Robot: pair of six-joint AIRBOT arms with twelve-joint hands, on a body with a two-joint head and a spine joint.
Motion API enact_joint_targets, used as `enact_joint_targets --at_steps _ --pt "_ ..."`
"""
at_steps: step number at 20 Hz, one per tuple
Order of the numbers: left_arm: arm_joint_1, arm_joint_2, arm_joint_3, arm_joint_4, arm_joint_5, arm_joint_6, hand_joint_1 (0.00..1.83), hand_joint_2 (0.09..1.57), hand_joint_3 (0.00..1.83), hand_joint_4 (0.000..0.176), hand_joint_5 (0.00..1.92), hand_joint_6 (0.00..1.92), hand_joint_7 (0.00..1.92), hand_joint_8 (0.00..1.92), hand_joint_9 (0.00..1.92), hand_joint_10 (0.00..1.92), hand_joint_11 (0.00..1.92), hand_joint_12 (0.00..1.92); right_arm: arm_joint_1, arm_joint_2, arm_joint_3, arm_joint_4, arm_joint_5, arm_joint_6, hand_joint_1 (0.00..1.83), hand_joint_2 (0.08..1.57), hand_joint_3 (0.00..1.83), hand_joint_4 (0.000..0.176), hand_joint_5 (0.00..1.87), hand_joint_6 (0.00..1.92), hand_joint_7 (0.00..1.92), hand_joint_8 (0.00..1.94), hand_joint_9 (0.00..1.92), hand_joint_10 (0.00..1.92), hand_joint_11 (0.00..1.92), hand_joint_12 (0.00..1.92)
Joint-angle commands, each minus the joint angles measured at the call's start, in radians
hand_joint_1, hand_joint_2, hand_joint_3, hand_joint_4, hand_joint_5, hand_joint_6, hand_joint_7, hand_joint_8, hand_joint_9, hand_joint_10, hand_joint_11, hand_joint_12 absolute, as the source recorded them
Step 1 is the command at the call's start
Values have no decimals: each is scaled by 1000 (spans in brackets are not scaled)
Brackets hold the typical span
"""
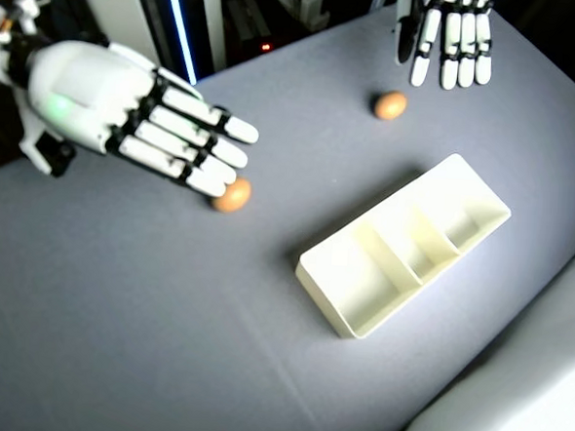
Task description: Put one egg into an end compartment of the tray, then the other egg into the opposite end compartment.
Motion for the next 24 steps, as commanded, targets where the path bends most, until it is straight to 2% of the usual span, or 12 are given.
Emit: enact_joint_targets --at_steps 1,3,7,11,12,13,16,19,21,22,23,24 --pt "-10 0 5 -2 -116 -8 417 1144 25 129 0 0 0 0 0 0 0 0 7 -5 1 4 143 2 492 1168 72 0 0 0 0 0 0 0 0 0" --pt "-9 -5 10 -2 -103 -24 437 1172 33 119 0 0 0 0 0 0 0 0 -3 -14 1 19 166 7 490 1163 57 0 0 0 0 0 0 0 0 0" --pt "-10 -6 12 19 -50 -32 447 1178 19 137 0 0 0 0 0 0 0 0 -7 -15 2 20 167 12 542 1170 41 0 0 0 0 0 0 0 0 0" --pt "-33 -10 23 59 91 -35 520 1118 0 68 28 11 73 26 82 35 0 0 -10 -19 3 26 168 21 532 1191 37 0 0 0 0 0 0 0 0 0" --pt "-36 -11 28 59 112 -36 566 1102 0 51 82 16 134 21 141 83 0 299 -12 -20 3 26 169 26 518 1197 37 0 0 0 0 0 0 0 0 0" --pt "-40 -15 34 60 131 -36 636 1087 0 20 144 22 207 25 190 127 0 680 -14 -22 3 26 169 31 509 1199 34 0 0 0 0 0 0 0 0 0" --pt "-62 -54 65 65 217 -27 724 1081 0 0 263 33 370 40 261 176 0 612 -22 -28 6 26 171 39 484 1214 33 0 0 0 0 0 0 0 0 0" --pt "-81 -97 103 61 288 -28 789 1087 0 0 329 37 464 34 326 252 0 938 -29 -30 7 26 174 47 461 1234 32 0 0 0 0 0 0 0 0 0" --pt "-84 -116 120 51 310 -28 787 1092 0 3 332 22 496 14 291 382 0 1006 -31 -30 7 26 178 52 473 1241 29 0 0 0 0 0 0 0 0 0" --pt "-84 -125 129 45 321 -28 778 1109 1 3 340 20 511 10 269 483 0 1082 -32 -30 7 26 180 53 480 1236 24 0 0 0 0 0 0 0 0 0" --pt "-85 -133 136 39 330 -28 795 1130 5 0 416 87 598 77 259 867 0 1545 -32 -30 7 26 180 55 482 1237 23 0 0 0 0 0 0 0 0 0" --pt "-85 -142 143 35 336 -31 825 1167 5 0 479 439 647 470 360 1172 0 1825 -33 -30 7 26 181 57 482 1236 22 0 0 0 0 0 0 0 0 0"
